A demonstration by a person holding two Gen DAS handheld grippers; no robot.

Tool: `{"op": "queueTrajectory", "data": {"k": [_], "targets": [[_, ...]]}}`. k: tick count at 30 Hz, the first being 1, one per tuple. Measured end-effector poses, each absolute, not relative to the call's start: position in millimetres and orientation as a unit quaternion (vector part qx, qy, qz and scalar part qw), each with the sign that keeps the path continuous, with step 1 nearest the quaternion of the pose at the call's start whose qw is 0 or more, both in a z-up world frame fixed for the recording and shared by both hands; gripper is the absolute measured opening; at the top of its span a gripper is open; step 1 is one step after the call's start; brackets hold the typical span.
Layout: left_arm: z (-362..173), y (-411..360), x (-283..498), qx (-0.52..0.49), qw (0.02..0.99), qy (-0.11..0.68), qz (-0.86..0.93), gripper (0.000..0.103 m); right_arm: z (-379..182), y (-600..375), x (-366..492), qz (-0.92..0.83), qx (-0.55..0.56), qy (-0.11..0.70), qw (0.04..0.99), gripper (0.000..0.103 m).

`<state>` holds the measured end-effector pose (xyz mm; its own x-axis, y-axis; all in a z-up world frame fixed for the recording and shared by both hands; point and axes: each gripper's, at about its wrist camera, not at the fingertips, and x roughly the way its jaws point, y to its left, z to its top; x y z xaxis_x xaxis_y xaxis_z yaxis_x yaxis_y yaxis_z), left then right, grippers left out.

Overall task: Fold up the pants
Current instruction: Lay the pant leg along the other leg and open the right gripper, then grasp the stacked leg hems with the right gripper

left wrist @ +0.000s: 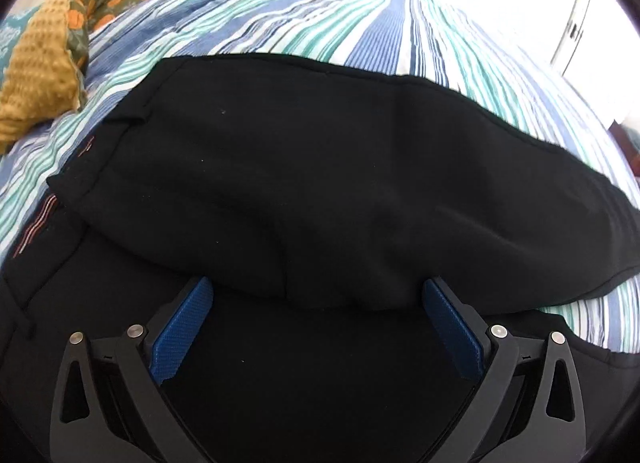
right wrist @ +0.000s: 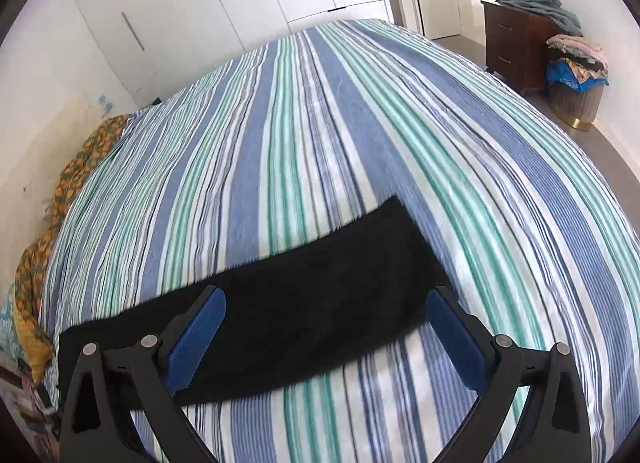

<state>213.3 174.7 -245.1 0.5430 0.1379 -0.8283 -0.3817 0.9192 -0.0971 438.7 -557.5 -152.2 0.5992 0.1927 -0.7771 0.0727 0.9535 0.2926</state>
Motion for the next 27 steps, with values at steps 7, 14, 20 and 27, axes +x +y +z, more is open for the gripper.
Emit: {"op": "queueTrajectory", "data": {"k": [7,14,20,27], "targets": [[-249.1,168.7,211.5,-0.124,0.875,0.441,0.156,0.103,-213.7,-582.6,542.0,-0.009,0.156,0.537,0.829,0.089],[-251.6,161.8,207.5,-0.125,0.879,0.433,0.155,0.103,-243.5,-574.3,551.6,-0.004,0.117,0.559,0.821,0.011],[-251.4,165.1,208.6,-0.124,0.879,0.433,0.156,0.103,-174.7,-552.9,462.0,0.081,0.058,0.457,0.884,0.005],[-251.0,166.5,210.3,-0.121,0.879,0.434,0.158,0.103,-119.5,-536.3,234.1,0.116,0.103,0.393,0.906,0.005]]}}
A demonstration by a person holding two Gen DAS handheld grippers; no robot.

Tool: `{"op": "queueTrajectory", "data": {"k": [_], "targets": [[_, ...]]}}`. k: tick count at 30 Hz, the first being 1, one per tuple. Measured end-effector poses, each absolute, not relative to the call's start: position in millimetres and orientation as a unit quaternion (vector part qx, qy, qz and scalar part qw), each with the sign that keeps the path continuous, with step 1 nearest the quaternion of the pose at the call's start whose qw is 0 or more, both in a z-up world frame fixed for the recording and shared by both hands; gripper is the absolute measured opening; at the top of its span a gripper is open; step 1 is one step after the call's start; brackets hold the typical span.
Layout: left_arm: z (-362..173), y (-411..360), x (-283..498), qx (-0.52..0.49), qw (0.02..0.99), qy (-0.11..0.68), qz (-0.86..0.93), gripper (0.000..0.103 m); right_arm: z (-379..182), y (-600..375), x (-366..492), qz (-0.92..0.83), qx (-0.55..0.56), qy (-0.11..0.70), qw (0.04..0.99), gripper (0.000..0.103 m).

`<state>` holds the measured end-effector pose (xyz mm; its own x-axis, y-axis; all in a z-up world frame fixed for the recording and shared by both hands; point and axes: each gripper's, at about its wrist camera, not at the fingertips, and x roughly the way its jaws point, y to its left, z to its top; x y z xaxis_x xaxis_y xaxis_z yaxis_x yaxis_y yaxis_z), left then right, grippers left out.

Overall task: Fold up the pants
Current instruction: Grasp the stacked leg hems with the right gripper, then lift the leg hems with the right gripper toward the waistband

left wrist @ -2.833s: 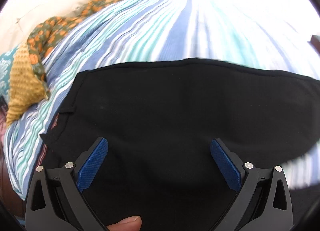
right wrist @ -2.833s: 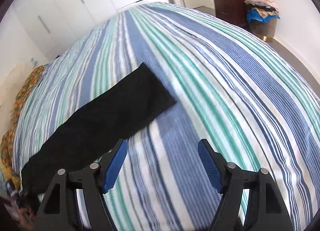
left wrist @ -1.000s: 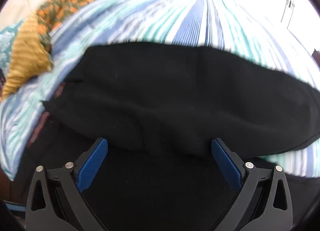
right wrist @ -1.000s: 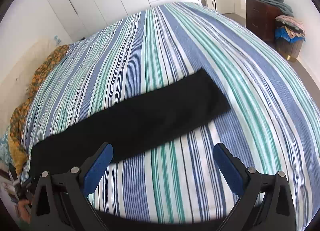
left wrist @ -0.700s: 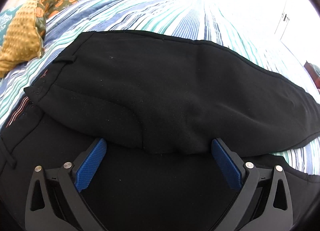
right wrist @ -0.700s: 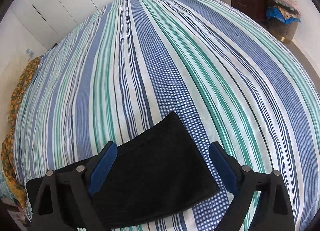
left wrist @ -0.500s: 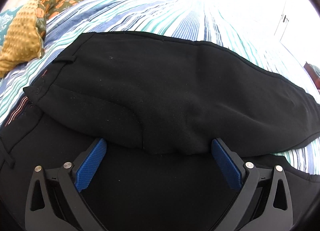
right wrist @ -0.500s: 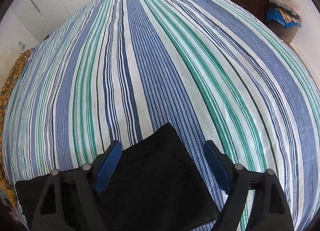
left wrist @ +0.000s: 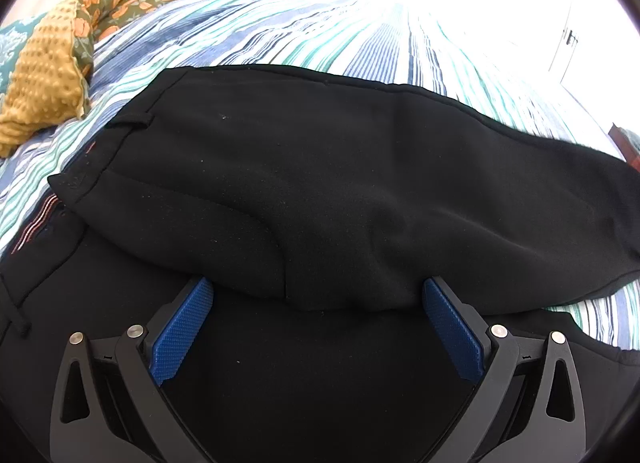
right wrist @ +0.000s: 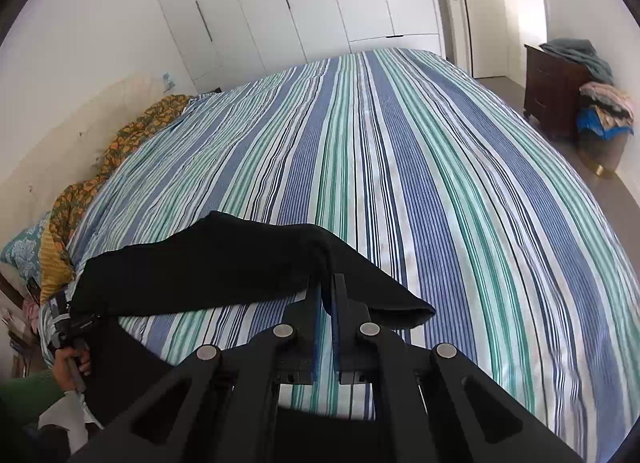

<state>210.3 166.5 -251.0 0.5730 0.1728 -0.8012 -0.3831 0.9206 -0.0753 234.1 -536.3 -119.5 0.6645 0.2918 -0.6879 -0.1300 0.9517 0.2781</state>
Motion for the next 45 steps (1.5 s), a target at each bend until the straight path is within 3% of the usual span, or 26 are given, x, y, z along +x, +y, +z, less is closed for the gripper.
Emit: {"op": "queueTrajectory", "data": {"k": [4,6,7,8,10,12,18,20,22,24,27,28,29,30,31,34,39,45], "targets": [[-250.7,166.2,210.5,-0.120,0.878,0.436,0.159,0.103,-145.5,-555.3,130.6,0.019,0.154,0.434,0.887,0.007],[-250.2,165.3,209.8,-0.120,0.878,0.436,0.159,0.103,-159.4,-562.5,103.9,-0.044,0.148,0.466,0.871,0.014],[-250.2,165.5,209.8,-0.119,0.878,0.436,0.159,0.103,-163.2,-564.6,94.0,-0.064,0.139,0.477,0.865,0.035],[-250.1,165.7,209.6,-0.119,0.878,0.436,0.159,0.103,-164.5,-564.1,88.3,-0.074,0.135,0.480,0.864,0.062],[-250.2,165.8,209.3,-0.119,0.878,0.435,0.159,0.103,-160.7,-561.8,73.5,-0.072,0.154,0.459,0.872,0.084],[-250.2,165.7,209.3,-0.119,0.878,0.435,0.159,0.103,-157.5,-541.8,65.8,-0.028,0.185,0.445,0.875,0.084],[-250.2,165.6,209.5,-0.119,0.878,0.436,0.159,0.103,-213.6,-466.6,99.9,0.160,0.402,0.456,0.778,0.083],[-249.9,165.6,209.6,-0.120,0.877,0.437,0.159,0.103,-246.6,-471.1,108.0,0.120,0.454,0.464,0.751,0.080],[-249.9,165.6,209.4,-0.120,0.877,0.437,0.159,0.103,-268.5,-492.6,103.2,0.063,0.519,0.434,0.734,0.069],[-250.3,165.5,209.2,-0.120,0.878,0.436,0.159,0.103,-274.6,-513.9,92.7,0.010,0.578,0.385,0.719,0.069],[-250.3,164.9,209.3,-0.119,0.878,0.436,0.159,0.103,-265.5,-520.3,97.0,-0.032,0.543,0.378,0.749,0.067],[-250.4,164.9,209.4,-0.119,0.877,0.436,0.159,0.103,-262.7,-518.1,102.4,-0.037,0.515,0.386,0.764,0.058],[-250.0,164.9,209.8,-0.120,0.876,0.439,0.160,0.103,-260.3,-515.0,107.6,-0.041,0.486,0.395,0.779,0.031],[-248.6,164.9,210.7,-0.120,0.873,0.445,0.162,0.103,-258.7,-511.3,112.2,-0.042,0.461,0.405,0.789,0.013],[-244.8,165.0,213.0,-0.120,0.865,0.459,0.164,0.103,-256.7,-508.9,114.6,-0.032,0.450,0.410,0.793,0.005],[-221.7,165.6,214.5,-0.144,0.843,0.500,0.138,0.102,-230.9,-504.2,115.6,0.017,0.427,0.400,0.811,0.005],[-167.1,173.0,229.2,-0.249,0.858,0.448,0.031,0.102,-147.1,-499.8,118.8,0.084,0.336,0.352,0.869,0.005],[-184.7,187.1,316.8,-0.367,0.797,0.479,-0.007,0.102,-90.6,-486.4,113.5,0.160,0.294,0.327,0.884,0.005]]}}
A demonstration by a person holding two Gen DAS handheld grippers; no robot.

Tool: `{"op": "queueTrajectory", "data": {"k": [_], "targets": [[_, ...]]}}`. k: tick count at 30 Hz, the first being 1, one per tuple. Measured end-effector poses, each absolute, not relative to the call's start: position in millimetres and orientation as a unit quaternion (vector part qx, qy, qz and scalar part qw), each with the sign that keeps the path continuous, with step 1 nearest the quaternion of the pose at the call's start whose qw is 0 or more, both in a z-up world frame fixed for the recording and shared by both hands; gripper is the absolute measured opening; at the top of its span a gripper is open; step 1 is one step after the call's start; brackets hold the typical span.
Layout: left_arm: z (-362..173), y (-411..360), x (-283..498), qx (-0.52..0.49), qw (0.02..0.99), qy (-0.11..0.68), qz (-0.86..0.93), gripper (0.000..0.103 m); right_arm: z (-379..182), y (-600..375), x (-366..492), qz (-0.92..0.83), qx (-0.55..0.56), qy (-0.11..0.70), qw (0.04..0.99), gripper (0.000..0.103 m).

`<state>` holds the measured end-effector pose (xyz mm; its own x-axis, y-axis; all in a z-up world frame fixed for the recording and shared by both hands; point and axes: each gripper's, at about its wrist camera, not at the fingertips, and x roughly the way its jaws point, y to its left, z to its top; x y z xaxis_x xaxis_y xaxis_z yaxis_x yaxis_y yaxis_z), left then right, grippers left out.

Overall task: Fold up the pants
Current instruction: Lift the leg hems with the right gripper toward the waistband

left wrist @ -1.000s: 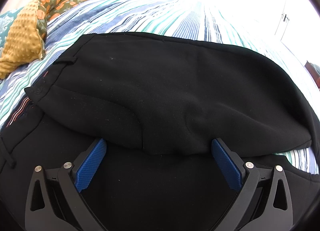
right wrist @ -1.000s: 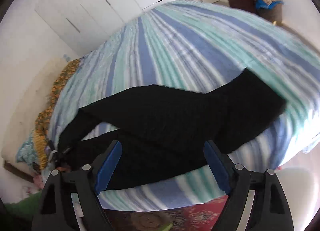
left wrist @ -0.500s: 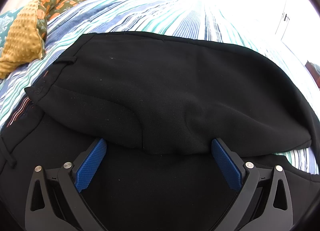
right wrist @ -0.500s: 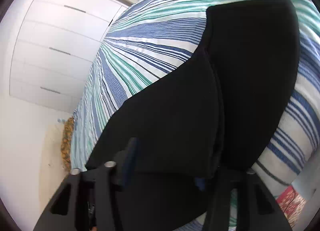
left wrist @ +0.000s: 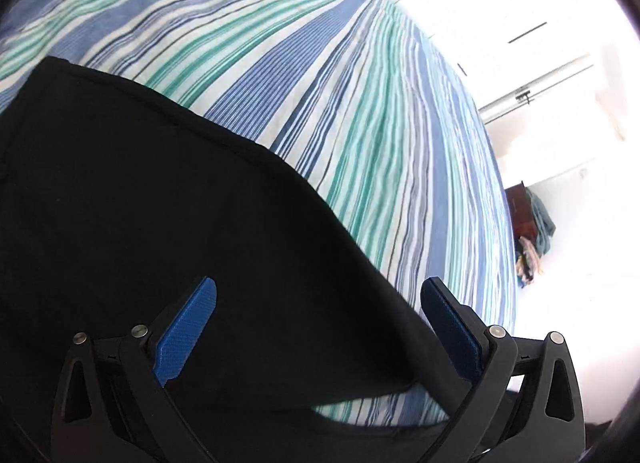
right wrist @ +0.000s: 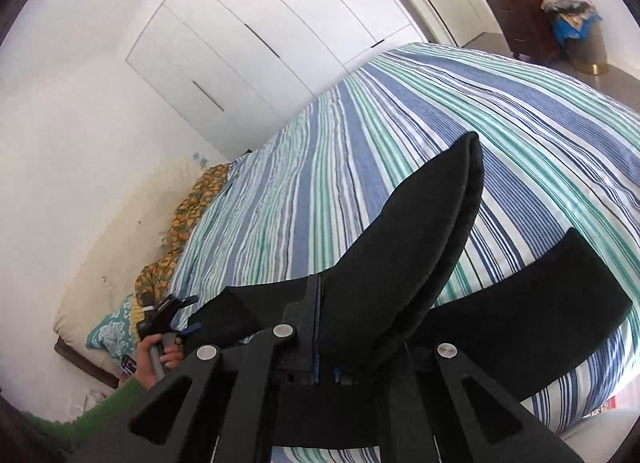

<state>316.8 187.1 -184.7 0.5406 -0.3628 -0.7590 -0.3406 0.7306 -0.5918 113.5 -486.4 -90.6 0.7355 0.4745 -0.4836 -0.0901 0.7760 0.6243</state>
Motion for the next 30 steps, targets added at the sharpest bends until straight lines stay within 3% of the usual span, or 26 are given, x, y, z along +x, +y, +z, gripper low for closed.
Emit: {"op": "queueTrajectory", "data": {"k": [5,7,8,9,14,18,20,24,26,30], "targets": [[-204.3,188.1,353.4,-0.389,0.769,0.508,0.002,0.098,-50.9,-480.2,80.8,0.229,0.277,0.282,0.890,0.005],[-207.6,189.1,355.2,-0.397,0.763,0.510,0.004,0.066,-41.5,-482.2,68.1,0.256,0.275,0.265,0.888,0.005],[-208.8,190.2,352.5,-0.398,0.758,0.517,0.015,0.032,-38.8,-486.2,63.0,0.266,0.277,0.259,0.886,0.005],[-208.9,192.0,345.2,-0.399,0.756,0.517,0.035,0.008,-38.5,-491.7,55.8,0.271,0.279,0.257,0.885,0.005],[-157.2,210.2,265.2,-0.455,0.789,0.414,0.017,0.008,-81.6,-519.7,81.4,0.180,0.276,0.326,0.886,0.005],[-80.6,210.6,175.8,-0.404,0.849,0.340,0.000,0.010,-107.1,-536.4,114.3,0.152,0.297,0.346,0.877,0.005],[-70.7,199.7,124.7,-0.358,0.874,0.329,0.025,0.011,-102.4,-537.7,126.3,0.167,0.291,0.341,0.878,0.005],[-155.4,169.8,59.4,-0.359,0.838,0.406,0.069,0.015,-135.0,-557.1,140.8,0.135,0.304,0.409,0.850,0.005],[-192.4,161.5,47.0,-0.365,0.815,0.441,0.088,0.009,-167.6,-573.0,140.9,0.101,0.317,0.452,0.828,0.005],[-212.1,171.5,35.0,-0.381,0.803,0.449,0.096,0.009,-211.9,-589.8,135.4,0.043,0.287,0.510,0.810,0.005]]}}
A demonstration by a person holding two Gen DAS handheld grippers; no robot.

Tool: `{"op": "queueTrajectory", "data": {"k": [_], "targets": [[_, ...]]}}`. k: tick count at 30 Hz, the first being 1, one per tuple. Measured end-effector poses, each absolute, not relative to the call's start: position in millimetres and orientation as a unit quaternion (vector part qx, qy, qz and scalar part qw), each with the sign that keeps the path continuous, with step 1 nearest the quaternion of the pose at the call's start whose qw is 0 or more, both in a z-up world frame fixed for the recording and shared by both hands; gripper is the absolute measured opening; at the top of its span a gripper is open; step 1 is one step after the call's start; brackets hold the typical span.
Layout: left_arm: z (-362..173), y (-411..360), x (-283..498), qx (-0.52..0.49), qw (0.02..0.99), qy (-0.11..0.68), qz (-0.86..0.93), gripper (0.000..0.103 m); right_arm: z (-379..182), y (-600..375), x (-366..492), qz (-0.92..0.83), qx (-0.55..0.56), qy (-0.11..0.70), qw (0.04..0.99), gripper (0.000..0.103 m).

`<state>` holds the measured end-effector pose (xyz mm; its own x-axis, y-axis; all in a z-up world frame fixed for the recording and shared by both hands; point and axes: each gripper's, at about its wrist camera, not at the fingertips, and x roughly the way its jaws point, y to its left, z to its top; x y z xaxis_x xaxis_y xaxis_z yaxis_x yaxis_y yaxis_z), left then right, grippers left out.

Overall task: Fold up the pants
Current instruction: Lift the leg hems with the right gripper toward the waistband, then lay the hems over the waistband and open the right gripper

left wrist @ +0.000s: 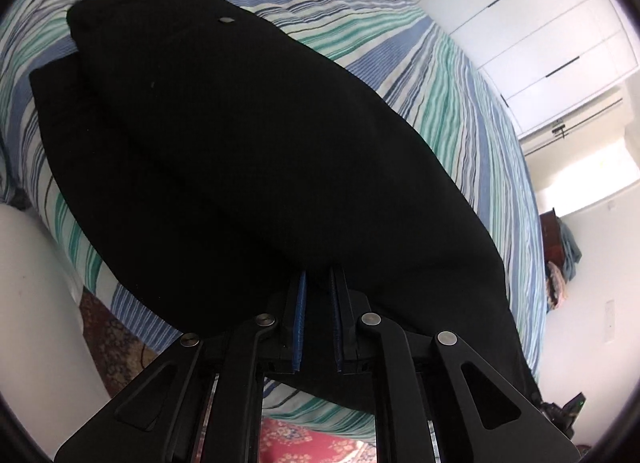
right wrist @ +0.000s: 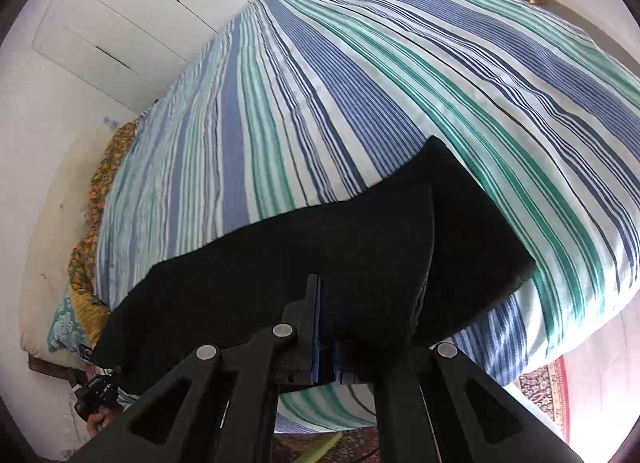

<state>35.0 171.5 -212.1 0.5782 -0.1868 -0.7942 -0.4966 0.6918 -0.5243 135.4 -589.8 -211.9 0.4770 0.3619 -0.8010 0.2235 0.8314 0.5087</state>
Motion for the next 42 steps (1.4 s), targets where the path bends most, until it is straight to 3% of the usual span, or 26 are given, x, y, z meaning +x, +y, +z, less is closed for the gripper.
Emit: {"op": "queueTrajectory", "data": {"k": [2,4,6,10,11,12,13,14,15,16,17,18,19,24,31,38,42], "targets": [[-214.6,171.6,38.1,-0.372,0.807,0.449,0.096,0.014,-220.3,-592.3,132.5,0.040,0.293,0.513,0.806,0.005],[-214.4,175.5,36.8,-0.389,0.805,0.437,0.098,0.028,-219.9,-591.3,132.5,0.037,0.289,0.508,0.811,0.006],[-213.2,177.9,28.6,-0.407,0.805,0.420,0.096,0.049,-217.2,-588.5,132.5,0.037,0.285,0.500,0.817,0.006],[-206.0,177.3,35.6,-0.407,0.811,0.408,0.098,0.064,-220.4,-590.0,132.2,0.043,0.297,0.495,0.815,0.007],[-205.5,175.8,37.5,-0.405,0.813,0.407,0.100,0.067,-221.4,-591.7,132.0,0.043,0.302,0.494,0.814,0.012],[-205.5,174.8,38.9,-0.402,0.815,0.405,0.103,0.066,-221.7,-591.9,131.3,0.042,0.306,0.493,0.814,0.017],[-204.7,172.9,39.3,-0.400,0.816,0.403,0.108,0.064,-221.3,-592.7,130.3,0.039,0.309,0.491,0.813,0.035],[-201.8,174.5,41.6,-0.399,0.816,0.403,0.111,0.038,-221.0,-593.9,129.2,0.037,0.312,0.489,0.814,0.045],[-202.0,176.3,46.6,-0.403,0.813,0.407,0.103,0.016,-220.1,-595.5,128.4,0.036,0.314,0.484,0.816,0.045],[-199.5,178.6,50.3,-0.408,0.810,0.410,0.096,0.013,-218.7,-596.0,128.2,0.038,0.316,0.479,0.818,0.044],[-198.0,178.8,47.3,-0.409,0.811,0.407,0.094,0.011,-216.8,-596.6,128.0,0.040,0.315,0.476,0.820,0.035],[-189.9,179.3,45.5,-0.405,0.816,0.403,0.090,0.010,-214.2,-597.4,127.9,0.040,0.313,0.473,0.823,0.024],[-179.9,181.0,44.0,-0.405,0.820,0.397,0.083,0.010,-211.2,-597.7,128.9,0.037,0.304,0.474,0.826,0.007],[-139.8,185.2,41.4,-0.392,0.828,0.395,0.065,0.010,-188.7,-612.2,138.5,0.032,0.287,0.465,0.837,0.007],[-203.2,192.7,4.4,-0.391,0.782,0.474,0.102,0.010,-214.5,-623.5,152.4,0.017,0.252,0.522,0.815,0.007],[-194.4,179.7,5.3,-0.361,0.795,0.478,0.102,0.010,-223.3,-622.4,160.1,0.010,0.204,0.542,0.815,0.007],[-196.6,182.0,-0.6,-0.358,0.797,0.476,0.101,0.011,-192.1,-613.3,158.6,0.029,0.164,0.491,0.855,0.007]]}}
